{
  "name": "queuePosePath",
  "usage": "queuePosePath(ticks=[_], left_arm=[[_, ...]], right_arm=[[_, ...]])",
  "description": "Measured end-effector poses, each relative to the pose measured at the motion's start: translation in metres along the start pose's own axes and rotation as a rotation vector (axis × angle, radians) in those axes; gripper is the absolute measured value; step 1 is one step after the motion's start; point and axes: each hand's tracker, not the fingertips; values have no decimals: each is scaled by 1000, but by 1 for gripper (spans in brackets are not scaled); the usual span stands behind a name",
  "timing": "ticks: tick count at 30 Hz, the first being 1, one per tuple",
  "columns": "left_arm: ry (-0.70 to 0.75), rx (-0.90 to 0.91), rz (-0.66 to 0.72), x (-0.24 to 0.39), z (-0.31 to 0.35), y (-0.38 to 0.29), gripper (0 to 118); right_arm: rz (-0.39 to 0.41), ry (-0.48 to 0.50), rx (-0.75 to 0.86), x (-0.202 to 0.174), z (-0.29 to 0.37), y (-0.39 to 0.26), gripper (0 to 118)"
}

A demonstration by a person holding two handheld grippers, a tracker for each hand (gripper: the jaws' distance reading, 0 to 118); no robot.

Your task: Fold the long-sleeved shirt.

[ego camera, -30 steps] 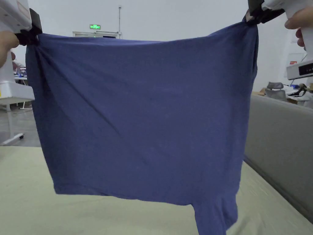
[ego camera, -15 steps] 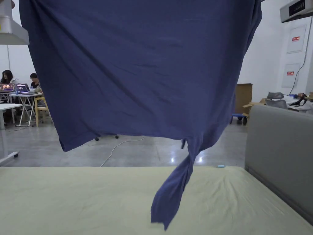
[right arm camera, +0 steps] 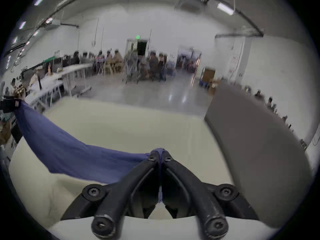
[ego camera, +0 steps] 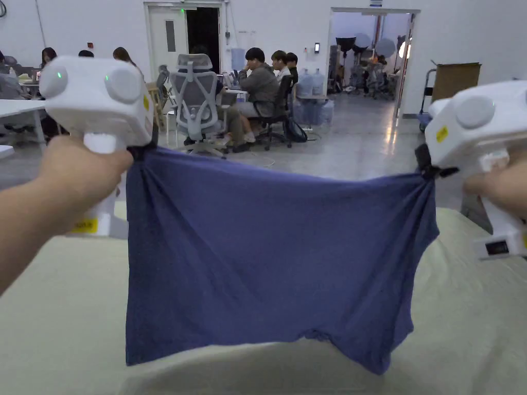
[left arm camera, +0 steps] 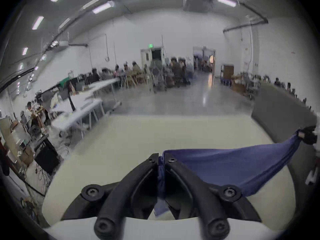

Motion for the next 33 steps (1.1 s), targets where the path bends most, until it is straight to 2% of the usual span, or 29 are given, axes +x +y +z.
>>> queuePosePath(ticks=[5,9,12,17,21,23,28,33], left_arm=[[-14,-241,16,7,-98,-130,2],[-6,-362,-21,1,-119,-207,2],[-16,-437,-55,-8,-104,-262,2],[-49,-536,-130,-32,-50,-338,2],[-72,-547,-140,-55,31,-372,2],[-97,-577,-115,-68,71,-387,2],[-122,-572,-121,-83,158,-420,2],[-142,-551,-113,-87,216,-449,2]], right_arm=[[-26,66,-244,-37,-90,-144,0],[-24,80,-385,-43,-117,-217,0],[-49,125,-429,-44,-105,-267,0],[-35,204,-463,-50,-24,-337,0],[-35,239,-455,-46,60,-383,0],[-66,276,-465,-43,98,-408,0],[-68,275,-462,-46,175,-458,0],[-71,261,-439,-47,233,-494,0]])
